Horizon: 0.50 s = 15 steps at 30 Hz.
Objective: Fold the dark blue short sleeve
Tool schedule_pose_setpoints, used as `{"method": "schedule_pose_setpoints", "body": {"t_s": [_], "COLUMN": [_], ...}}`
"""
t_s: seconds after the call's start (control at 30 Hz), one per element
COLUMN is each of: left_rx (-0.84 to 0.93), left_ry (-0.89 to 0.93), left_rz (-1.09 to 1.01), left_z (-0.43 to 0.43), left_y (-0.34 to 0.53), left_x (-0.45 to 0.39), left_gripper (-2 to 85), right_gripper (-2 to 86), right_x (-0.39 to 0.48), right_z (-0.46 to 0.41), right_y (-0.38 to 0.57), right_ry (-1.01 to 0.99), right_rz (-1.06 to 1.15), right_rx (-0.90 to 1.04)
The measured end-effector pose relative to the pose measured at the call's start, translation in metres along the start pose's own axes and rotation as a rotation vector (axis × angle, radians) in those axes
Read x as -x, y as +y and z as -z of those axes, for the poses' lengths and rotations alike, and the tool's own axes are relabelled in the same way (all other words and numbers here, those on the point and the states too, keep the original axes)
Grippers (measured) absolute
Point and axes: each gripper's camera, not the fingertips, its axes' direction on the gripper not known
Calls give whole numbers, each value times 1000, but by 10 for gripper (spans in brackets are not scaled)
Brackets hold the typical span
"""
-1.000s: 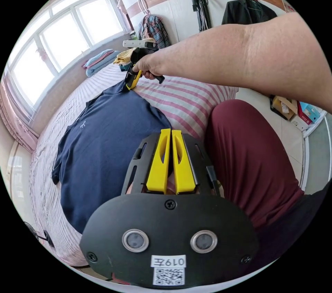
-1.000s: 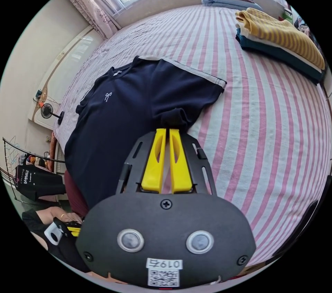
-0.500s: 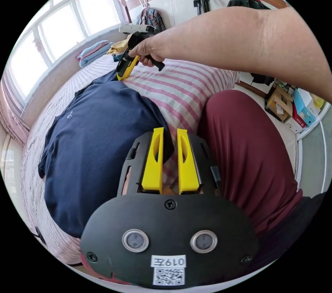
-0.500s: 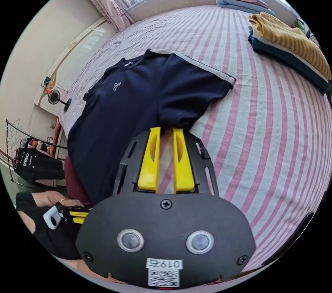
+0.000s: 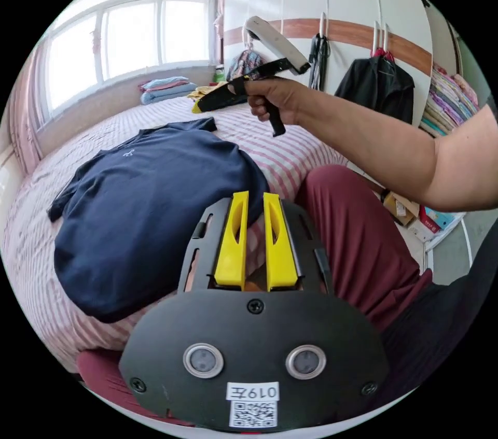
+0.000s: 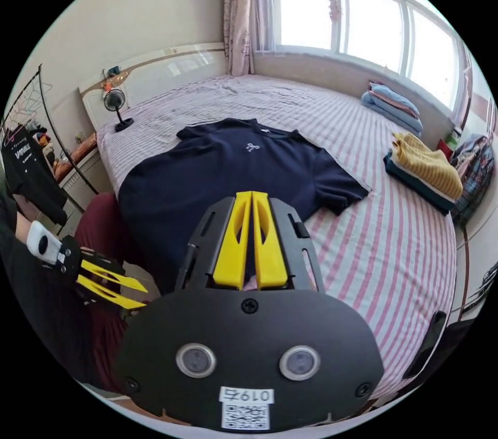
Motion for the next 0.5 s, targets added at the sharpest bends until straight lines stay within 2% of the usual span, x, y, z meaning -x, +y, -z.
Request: {"method": "schedule_pose_setpoints", "body": {"t_s": [0.1,0.2,0.27,0.33,0.5], "left_rx": [-129,-184,-122,-28,17], "left_ry": [-56,-199,-337,-387,-265], "left_rz": [222,419,539,630,709], "left_z": [56,107,132,137,139], "left_y": [6,13,15,13,-4], "left_x": [49,91,119,142,166], "left_gripper": [20,19,22,28,67], "right_gripper": [-5,-7,-8,-5,34], "right_x": [38,58,68,75,82], "right_z": [-41,-86,-107,-132,-180], "right_y": [4,11,14,10,-28], "right_ry": [-97,-230,-279,-310,-299], "right_rz": [46,28,21,0,21], "right_rx": [15,59,61,58,50]}}
